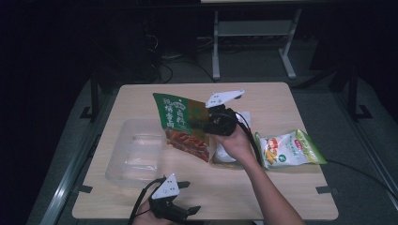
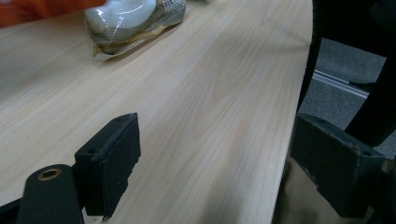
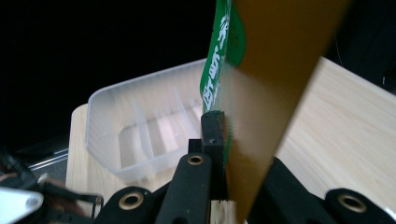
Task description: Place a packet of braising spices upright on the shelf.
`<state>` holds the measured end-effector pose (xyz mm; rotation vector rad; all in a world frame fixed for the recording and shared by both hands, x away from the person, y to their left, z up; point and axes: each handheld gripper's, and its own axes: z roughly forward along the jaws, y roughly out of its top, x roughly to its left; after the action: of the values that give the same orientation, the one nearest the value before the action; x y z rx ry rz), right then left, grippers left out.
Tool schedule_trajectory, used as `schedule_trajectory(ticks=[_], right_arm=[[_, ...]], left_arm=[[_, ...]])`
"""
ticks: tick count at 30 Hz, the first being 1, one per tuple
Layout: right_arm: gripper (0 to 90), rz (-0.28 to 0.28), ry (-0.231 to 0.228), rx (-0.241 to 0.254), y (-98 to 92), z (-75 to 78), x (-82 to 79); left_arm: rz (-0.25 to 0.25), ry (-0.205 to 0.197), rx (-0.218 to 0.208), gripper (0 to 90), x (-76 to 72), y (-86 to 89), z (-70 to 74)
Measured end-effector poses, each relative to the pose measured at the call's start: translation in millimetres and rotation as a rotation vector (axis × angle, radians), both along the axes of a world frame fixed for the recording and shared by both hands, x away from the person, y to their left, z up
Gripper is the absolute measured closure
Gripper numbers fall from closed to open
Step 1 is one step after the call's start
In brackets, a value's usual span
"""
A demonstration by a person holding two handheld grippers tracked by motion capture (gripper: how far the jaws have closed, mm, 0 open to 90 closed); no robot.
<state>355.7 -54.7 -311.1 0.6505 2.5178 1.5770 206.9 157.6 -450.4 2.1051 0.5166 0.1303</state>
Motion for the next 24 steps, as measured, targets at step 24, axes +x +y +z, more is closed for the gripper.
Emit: schedule_trajectory(ticks=[24], right_arm=[[89.5, 0.064, -0.03, -0.009, 63.6, 21.4, 31.6]], left_arm=[[-0.004, -0.004, -0.006, 16.0, 0.3, 3.0, 2.1]])
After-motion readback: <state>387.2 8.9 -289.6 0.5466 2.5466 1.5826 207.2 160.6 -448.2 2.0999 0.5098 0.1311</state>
